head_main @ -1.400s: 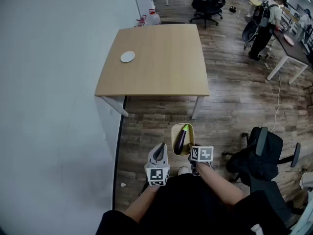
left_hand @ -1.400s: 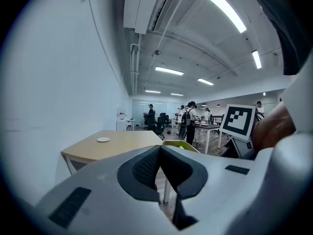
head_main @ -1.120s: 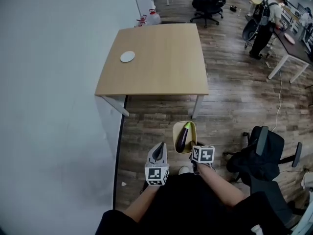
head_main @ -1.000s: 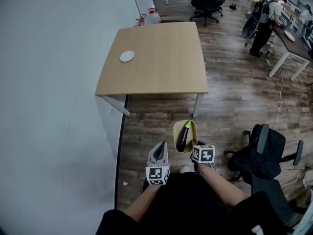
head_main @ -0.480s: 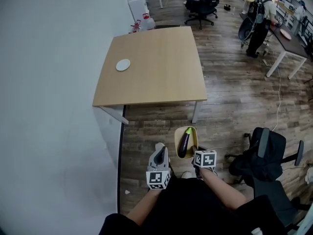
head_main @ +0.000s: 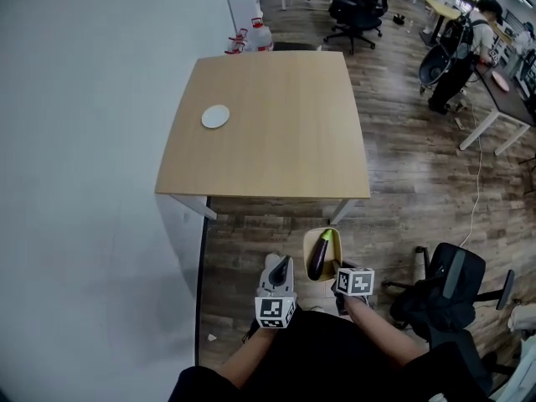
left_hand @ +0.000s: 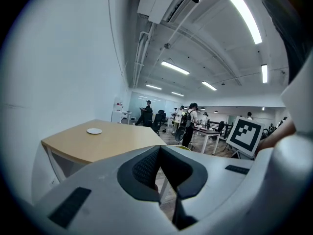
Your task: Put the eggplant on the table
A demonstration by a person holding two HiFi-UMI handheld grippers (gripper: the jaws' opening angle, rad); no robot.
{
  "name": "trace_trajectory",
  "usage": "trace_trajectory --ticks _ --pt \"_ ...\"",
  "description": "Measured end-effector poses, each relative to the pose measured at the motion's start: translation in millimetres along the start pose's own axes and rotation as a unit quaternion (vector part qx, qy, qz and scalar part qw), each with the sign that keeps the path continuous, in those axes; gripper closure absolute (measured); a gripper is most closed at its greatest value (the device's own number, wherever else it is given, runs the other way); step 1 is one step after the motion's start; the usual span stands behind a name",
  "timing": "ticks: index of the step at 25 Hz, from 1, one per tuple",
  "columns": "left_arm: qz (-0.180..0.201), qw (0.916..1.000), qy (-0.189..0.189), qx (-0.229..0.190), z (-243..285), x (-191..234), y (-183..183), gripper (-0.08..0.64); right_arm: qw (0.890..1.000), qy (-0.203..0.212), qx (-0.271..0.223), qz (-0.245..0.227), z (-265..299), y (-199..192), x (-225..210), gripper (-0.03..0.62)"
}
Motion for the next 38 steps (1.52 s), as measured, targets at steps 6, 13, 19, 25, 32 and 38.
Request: trace_trajectory --ticks 6,13,19,25,32,38 --pt "-0.011 0.9999 -0.005 -0.004 59.9 71.0 30.2 0.548 1.0 -0.017 -0.002 0.02 46.4 66.3 23.8 0.525" --pt "-0.024 0.9993 -0.027 -0.004 117.0 150.6 43.0 0.548 0.999 -0.037 0.001 0.016 115.1 125.5 57.8 0.525" --pt "-0.039 0.9989 -0.018 -0.016 144.4 210.4 56.8 0.548 0.999 -0.029 -0.002 0.017 161.3 162.1 91.3 0.525" --pt "-0.042 0.9987 -0.026 -0.015 169.1 251.2 63.7 0.548 0.999 -0.028 -0.011 0.019 200.4 205.4 118.4 0.525" --pt "-0.044 0.9988 -0.011 -0.019 192.1 276.8 54.5 0.548 1.0 -0.013 -0.01 0.004 241.3 234.4 121.2 0.526" --pt "-0.043 0.9988 0.01 -0.022 215.5 306.0 54.8 0.548 1.0 0.0 -0.002 -0.008 288.0 255.2 126.9 0.526"
Point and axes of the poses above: the fingertips, and each gripper's own axes: z forward along the fingers, x to its left, y out of its top, the point moved 7 cm from there along -z, backward along the fingers, and after that the axes turned 13 degrees about -x, right-handed, at the moved point
